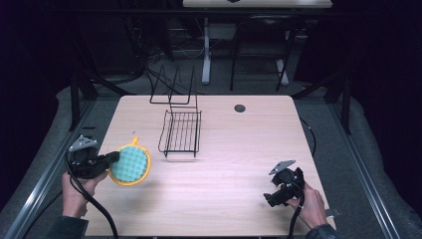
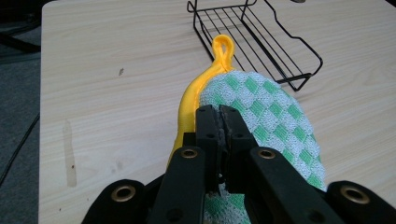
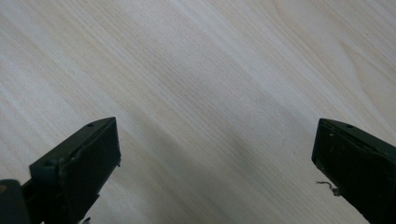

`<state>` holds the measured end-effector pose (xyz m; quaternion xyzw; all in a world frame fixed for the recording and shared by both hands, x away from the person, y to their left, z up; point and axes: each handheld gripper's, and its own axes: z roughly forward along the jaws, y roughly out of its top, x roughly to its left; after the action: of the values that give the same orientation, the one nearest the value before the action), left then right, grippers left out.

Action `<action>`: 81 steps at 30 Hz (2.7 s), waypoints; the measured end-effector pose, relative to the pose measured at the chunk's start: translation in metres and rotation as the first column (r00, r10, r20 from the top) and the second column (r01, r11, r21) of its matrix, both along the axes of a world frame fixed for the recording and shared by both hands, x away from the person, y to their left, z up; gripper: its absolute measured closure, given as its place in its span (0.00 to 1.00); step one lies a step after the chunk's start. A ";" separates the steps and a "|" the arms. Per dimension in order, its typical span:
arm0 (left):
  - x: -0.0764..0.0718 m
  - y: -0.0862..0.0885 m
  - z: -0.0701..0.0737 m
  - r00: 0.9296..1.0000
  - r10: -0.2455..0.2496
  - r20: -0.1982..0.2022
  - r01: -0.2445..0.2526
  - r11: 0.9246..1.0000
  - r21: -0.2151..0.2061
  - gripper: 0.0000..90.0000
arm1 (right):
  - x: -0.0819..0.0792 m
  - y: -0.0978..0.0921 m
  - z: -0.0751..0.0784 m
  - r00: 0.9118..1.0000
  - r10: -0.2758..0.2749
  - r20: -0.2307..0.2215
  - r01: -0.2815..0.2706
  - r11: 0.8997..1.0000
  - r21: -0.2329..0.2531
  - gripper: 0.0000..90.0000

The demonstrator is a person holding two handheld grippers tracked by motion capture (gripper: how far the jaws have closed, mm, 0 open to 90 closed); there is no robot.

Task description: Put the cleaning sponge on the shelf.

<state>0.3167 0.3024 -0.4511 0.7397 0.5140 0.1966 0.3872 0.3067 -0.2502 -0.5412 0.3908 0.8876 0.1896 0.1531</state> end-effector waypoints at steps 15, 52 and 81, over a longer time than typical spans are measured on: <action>0.023 -0.015 0.004 0.999 -0.028 0.020 0.028 1.000 -0.008 0.98 | 0.000 -0.001 -0.001 1.000 -0.003 -0.016 0.003 1.000 0.001 0.00; 0.057 -0.061 0.008 0.997 -0.054 0.057 0.054 0.999 -0.006 0.97 | -0.003 0.001 0.002 1.000 0.012 0.000 -0.012 1.000 -0.007 0.01; 0.091 -0.092 -0.002 0.994 0.003 0.108 -0.002 1.000 -0.015 0.97 | -0.003 0.001 0.001 1.000 0.008 -0.001 -0.008 1.000 0.017 0.03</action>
<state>0.4075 0.2100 -0.4531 0.7245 0.4947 0.2331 0.4196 0.3039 -0.2491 -0.5398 0.3886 0.8877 0.1975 0.1483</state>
